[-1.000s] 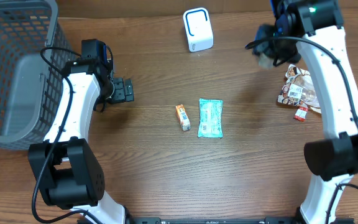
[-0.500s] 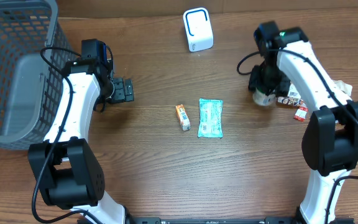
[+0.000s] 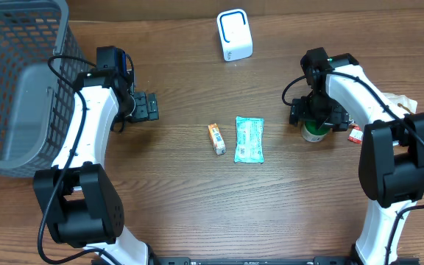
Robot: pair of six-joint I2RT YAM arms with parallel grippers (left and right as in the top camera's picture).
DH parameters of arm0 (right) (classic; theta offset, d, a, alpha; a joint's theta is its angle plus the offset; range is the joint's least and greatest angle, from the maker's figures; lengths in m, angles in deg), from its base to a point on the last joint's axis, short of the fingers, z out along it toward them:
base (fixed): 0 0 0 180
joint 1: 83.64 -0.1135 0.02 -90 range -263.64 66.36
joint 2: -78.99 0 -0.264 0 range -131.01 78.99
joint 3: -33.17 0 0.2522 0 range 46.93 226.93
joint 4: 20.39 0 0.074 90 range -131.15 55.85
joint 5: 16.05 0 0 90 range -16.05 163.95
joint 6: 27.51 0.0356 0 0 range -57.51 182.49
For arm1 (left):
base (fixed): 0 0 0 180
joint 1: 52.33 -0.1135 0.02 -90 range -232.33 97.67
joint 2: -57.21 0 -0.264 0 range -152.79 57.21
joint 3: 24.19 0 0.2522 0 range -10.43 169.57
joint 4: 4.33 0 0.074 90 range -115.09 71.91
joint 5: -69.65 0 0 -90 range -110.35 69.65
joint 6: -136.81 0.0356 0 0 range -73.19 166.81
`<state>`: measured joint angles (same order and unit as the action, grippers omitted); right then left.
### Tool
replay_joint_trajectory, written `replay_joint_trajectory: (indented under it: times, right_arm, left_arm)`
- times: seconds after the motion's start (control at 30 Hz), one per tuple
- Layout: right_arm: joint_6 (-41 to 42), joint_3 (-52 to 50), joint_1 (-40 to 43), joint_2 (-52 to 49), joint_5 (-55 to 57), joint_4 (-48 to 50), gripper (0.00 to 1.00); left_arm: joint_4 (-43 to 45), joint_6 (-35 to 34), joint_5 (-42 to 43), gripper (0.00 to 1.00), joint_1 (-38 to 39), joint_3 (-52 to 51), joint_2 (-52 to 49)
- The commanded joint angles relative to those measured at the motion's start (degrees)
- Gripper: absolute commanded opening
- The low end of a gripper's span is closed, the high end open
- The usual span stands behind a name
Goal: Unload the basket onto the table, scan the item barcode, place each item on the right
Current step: 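Carry the jar back down to the table's right side, then set the jar down and open the right gripper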
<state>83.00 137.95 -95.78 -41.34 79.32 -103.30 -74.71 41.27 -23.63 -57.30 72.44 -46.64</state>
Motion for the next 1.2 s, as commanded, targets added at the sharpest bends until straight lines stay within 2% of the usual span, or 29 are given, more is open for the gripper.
replay_joint_trajectory:
  times: [0.0,0.2,0.47,0.73,1.17]
  right_arm:
    - [-0.42,0.22,0.39,0.90,0.57,-0.15,0.99]
    - [-0.46,3.61,0.66,4.26,1.22,-2.29,0.99]
    - [-1.81,7.02,0.26,13.77,-0.76,-5.33,1.00]
    - [6.58,4.15,0.96,14.67,-1.03,-6.95,1.00]
    - [6.56,-12.17,0.92,14.67,-1.03,9.79,0.96]
  left_arm:
    - [0.00,1.07,-0.26,1.00,0.11,0.11,-0.28]
    - [0.00,1.07,-0.26,1.00,0.11,0.11,-0.28]
    - [0.00,1.07,-0.26,1.00,0.11,0.11,-0.28]
    - [0.00,1.07,-0.26,1.00,0.11,0.11,-0.28]
    - [0.00,1.07,-0.26,1.00,0.11,0.11,-0.28]
